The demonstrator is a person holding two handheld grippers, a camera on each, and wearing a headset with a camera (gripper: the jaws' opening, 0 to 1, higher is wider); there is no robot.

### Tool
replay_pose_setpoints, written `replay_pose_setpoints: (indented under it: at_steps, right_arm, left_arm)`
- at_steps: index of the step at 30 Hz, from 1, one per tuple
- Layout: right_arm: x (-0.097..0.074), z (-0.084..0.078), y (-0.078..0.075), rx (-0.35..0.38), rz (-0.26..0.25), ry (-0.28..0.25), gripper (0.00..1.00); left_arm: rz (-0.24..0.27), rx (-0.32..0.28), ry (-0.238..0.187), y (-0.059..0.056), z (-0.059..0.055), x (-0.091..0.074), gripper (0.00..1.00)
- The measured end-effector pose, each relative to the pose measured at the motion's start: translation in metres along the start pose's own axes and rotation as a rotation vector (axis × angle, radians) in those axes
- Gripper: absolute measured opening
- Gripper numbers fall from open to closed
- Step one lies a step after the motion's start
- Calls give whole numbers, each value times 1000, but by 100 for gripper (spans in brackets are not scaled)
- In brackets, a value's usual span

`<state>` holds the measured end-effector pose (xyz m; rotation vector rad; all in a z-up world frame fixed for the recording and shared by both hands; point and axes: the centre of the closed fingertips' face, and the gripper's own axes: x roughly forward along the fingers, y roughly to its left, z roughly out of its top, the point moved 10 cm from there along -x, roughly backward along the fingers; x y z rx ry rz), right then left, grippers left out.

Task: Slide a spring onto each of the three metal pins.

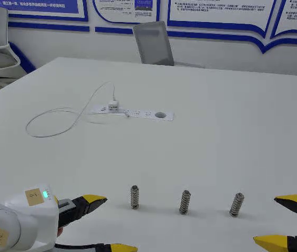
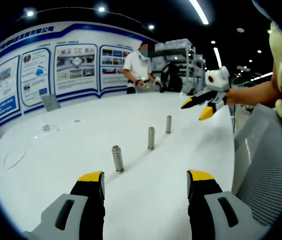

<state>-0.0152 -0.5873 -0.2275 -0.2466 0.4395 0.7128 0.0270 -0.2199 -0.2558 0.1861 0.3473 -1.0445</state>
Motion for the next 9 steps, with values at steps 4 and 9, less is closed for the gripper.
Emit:
replay_pose_setpoints:
  at_steps: [4, 9]
  right_arm:
    - [0, 0, 0, 2, 1, 2, 59]
    - [0, 0, 0, 4, 1, 2, 59]
  left_arm:
    - [1, 0, 0, 0, -1, -1, 68]
    - [3, -5, -1, -1, -2, -1, 68]
